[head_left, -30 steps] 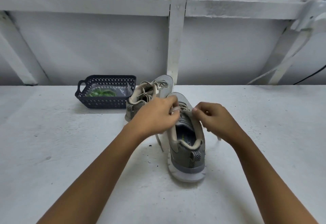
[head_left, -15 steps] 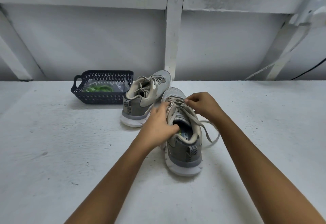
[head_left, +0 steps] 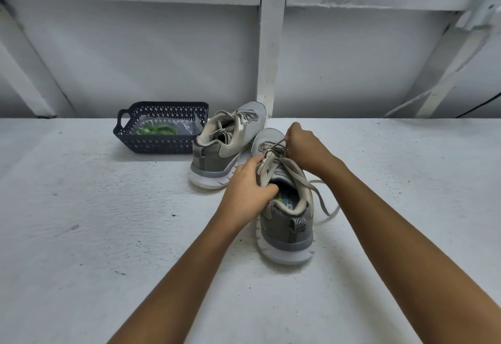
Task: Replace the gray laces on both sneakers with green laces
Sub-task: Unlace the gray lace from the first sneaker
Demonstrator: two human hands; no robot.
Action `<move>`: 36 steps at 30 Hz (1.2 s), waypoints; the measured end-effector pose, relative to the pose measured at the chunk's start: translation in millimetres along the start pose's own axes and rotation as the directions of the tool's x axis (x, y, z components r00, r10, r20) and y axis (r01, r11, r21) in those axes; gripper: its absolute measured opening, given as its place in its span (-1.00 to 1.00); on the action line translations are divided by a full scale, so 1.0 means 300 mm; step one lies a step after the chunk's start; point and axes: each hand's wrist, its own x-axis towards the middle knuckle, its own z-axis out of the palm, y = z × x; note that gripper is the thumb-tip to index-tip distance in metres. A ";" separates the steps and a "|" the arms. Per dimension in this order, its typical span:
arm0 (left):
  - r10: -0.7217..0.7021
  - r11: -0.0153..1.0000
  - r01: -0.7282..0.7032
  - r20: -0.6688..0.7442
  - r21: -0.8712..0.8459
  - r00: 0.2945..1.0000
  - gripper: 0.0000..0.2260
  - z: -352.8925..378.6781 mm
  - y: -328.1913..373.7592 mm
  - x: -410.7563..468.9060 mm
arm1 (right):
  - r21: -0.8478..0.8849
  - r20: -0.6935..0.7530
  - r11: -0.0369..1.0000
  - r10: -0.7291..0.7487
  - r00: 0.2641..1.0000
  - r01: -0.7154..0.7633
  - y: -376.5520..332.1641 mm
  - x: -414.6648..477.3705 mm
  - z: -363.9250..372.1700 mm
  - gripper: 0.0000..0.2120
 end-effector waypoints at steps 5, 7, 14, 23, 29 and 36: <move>-0.037 0.999 0.037 0.005 -0.038 0.999 -0.30 0.001 0.006 -0.012 | 0.178 -0.025 0.977 0.127 0.992 -0.121 0.016 0.007 -0.014 -0.70; -0.046 0.998 0.046 0.001 -0.044 0.999 -0.29 0.002 0.009 -0.014 | 0.196 0.075 0.968 0.141 0.987 -0.154 0.025 -0.001 -0.030 -0.66; -0.038 0.998 0.037 -0.016 -0.058 0.999 -0.39 0.011 -0.006 -0.007 | 0.150 0.023 0.977 0.151 0.988 -0.153 0.026 0.002 -0.017 -0.81; -0.029 0.997 0.027 -0.027 -0.074 0.999 -0.33 0.016 -0.014 -0.002 | 0.103 0.135 0.975 0.181 0.974 -0.195 0.008 -0.012 -0.037 -0.70; -0.011 0.995 0.008 -0.034 -0.096 0.999 -0.37 0.019 -0.022 -0.005 | 0.243 -0.104 0.952 0.214 0.971 -0.184 0.017 0.024 -0.058 -0.80; -0.022 0.994 0.019 -0.033 -0.104 0.999 -0.34 0.023 -0.027 0.004 | 0.220 0.145 0.947 0.206 0.968 -0.235 0.014 -0.016 -0.049 -0.62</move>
